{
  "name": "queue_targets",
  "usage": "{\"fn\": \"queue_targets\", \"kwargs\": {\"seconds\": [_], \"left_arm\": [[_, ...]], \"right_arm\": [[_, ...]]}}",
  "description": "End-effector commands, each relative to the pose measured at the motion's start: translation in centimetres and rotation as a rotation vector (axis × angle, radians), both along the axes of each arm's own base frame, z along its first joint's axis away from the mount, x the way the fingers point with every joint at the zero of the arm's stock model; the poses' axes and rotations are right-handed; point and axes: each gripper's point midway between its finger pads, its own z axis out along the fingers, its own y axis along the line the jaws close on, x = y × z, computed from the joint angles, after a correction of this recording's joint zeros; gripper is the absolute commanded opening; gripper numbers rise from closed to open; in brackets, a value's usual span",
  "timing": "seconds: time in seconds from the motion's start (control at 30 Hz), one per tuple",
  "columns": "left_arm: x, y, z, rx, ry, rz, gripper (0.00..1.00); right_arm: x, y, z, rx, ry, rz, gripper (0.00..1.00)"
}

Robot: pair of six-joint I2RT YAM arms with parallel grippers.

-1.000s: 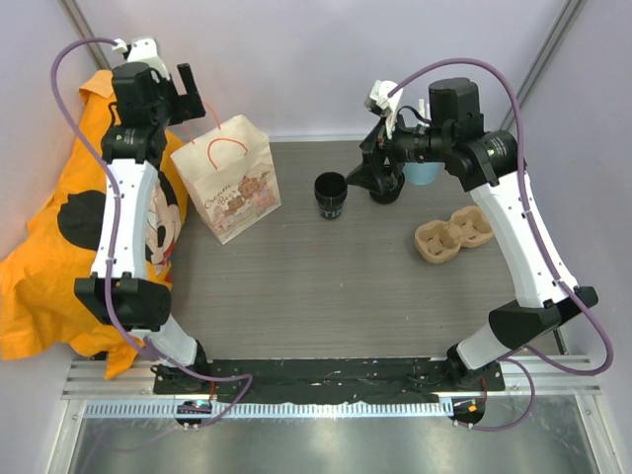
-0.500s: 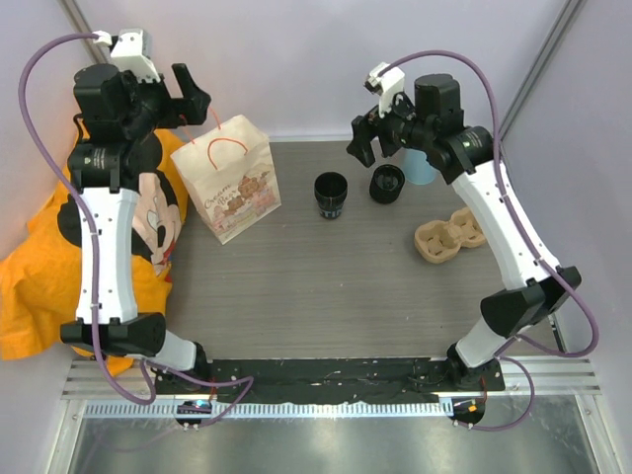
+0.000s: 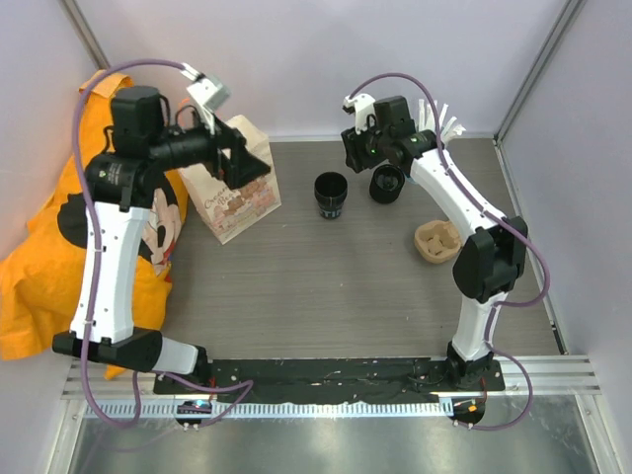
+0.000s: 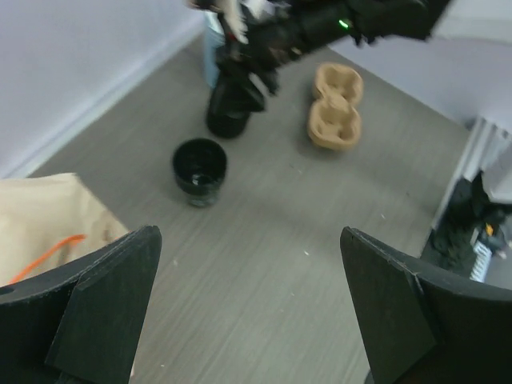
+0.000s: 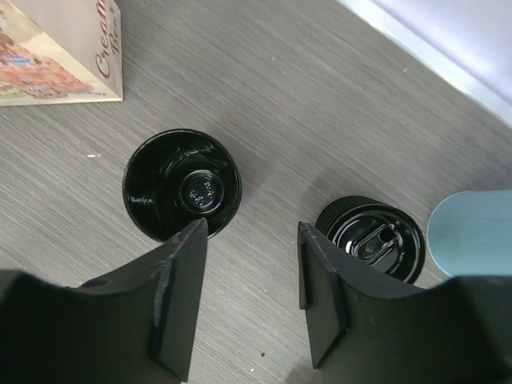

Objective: Pack the takeout coffee

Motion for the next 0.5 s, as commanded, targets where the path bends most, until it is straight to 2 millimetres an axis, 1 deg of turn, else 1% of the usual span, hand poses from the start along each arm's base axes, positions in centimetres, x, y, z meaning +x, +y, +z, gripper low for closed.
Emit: {"fn": "queue_targets", "kwargs": {"seconds": [0.0, 0.03, 0.07, 0.13, 0.17, 0.2, 0.27, 0.3, 0.4, 0.47], "left_arm": [[-2.6, -2.1, -4.6, 0.073, 0.082, -0.155, 1.00], [-2.4, -2.2, -5.2, 0.077, 0.091, -0.153, 1.00], [-2.1, -2.3, -7.0, 0.095, 0.133, -0.145, 1.00], [-1.7, -2.5, -8.5, 0.112, 0.153, -0.138, 1.00], [-1.6, -2.6, -10.2, 0.125, 0.192, -0.142, 1.00], [-1.2, -2.6, -10.9, 0.137, 0.194, -0.128, 1.00], [-1.0, -2.7, -12.5, 0.147, 0.224, -0.125, 1.00], [-0.8, -2.7, -13.7, 0.154, 0.244, -0.120, 1.00], [-0.3, -2.6, -15.2, 0.163, 0.265, -0.104, 1.00], [-0.1, -2.6, -15.6, 0.160, 0.276, -0.098, 1.00]], "right_arm": [[1.4, 0.8, 1.8, 0.052, -0.064, -0.006, 0.50], [1.5, 0.9, 1.5, 0.056, -0.056, -0.003, 0.50], [1.5, 1.1, 0.9, 0.055, -0.044, 0.003, 0.49], [1.4, 1.5, 0.3, 0.063, -0.027, 0.020, 0.46], [1.4, 1.6, 0.1, 0.064, -0.020, 0.023, 0.46], [1.5, 1.7, -0.3, 0.064, -0.014, 0.025, 0.46], [1.7, 1.8, -0.8, 0.065, -0.007, 0.028, 0.46], [1.7, 2.0, -1.3, 0.060, 0.003, 0.031, 0.45], [1.8, 2.3, -2.0, 0.059, 0.015, 0.043, 0.44], [2.0, 2.4, -2.9, 0.052, 0.029, 0.043, 0.44]]}}
